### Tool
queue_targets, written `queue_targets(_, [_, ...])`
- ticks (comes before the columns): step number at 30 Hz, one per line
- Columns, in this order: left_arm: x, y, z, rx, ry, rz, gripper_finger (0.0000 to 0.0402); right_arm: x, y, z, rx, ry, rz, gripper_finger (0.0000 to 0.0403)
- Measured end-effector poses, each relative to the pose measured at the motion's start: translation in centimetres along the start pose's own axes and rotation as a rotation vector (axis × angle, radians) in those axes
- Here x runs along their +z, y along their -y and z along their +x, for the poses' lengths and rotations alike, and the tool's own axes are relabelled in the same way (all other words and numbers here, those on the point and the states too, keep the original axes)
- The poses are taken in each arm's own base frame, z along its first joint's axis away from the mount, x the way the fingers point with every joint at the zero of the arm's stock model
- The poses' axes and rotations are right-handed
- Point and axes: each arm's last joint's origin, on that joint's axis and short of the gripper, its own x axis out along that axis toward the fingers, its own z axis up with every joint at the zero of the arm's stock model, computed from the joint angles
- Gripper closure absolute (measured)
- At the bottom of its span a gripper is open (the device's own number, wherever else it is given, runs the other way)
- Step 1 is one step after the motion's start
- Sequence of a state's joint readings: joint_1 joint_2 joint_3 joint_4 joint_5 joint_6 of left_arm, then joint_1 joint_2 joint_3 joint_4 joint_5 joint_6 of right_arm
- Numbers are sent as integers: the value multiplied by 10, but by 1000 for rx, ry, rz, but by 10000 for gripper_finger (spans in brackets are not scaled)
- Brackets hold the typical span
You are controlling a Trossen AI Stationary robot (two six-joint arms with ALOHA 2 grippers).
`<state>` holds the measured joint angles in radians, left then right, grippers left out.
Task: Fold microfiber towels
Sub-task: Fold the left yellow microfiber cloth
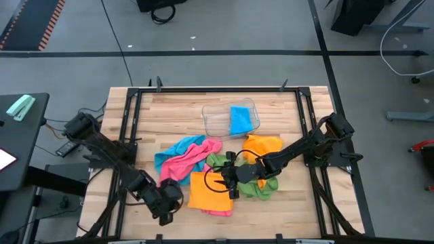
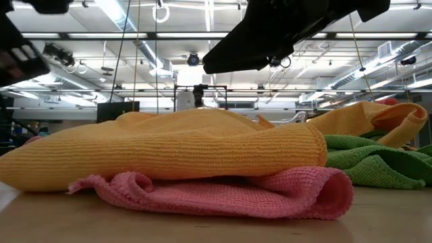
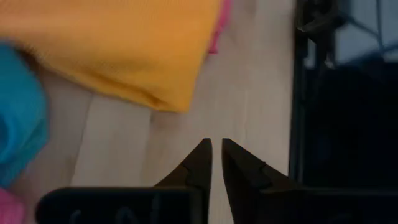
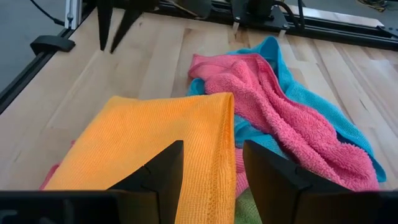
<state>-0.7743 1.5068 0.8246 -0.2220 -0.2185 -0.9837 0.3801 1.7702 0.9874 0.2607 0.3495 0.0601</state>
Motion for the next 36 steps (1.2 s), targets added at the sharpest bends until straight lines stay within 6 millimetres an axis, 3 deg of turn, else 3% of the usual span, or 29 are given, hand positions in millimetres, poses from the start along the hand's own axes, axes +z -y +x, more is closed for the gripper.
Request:
queue_targets(11, [-2, -7, 31, 78, 38, -99, 239, 1, 0, 0, 1, 11, 4, 228])
queue_targets(19, [7, -11, 46, 19, 23, -46, 194, 1, -1, 0, 18, 11, 2, 228])
queue_targets(24, [15, -17, 47, 25, 23, -53, 198, 1, -2, 0, 22, 11, 2, 228])
queue_targets(36, [14, -24, 55, 41, -40, -68, 258, 1, -4, -1, 29, 11, 6, 228])
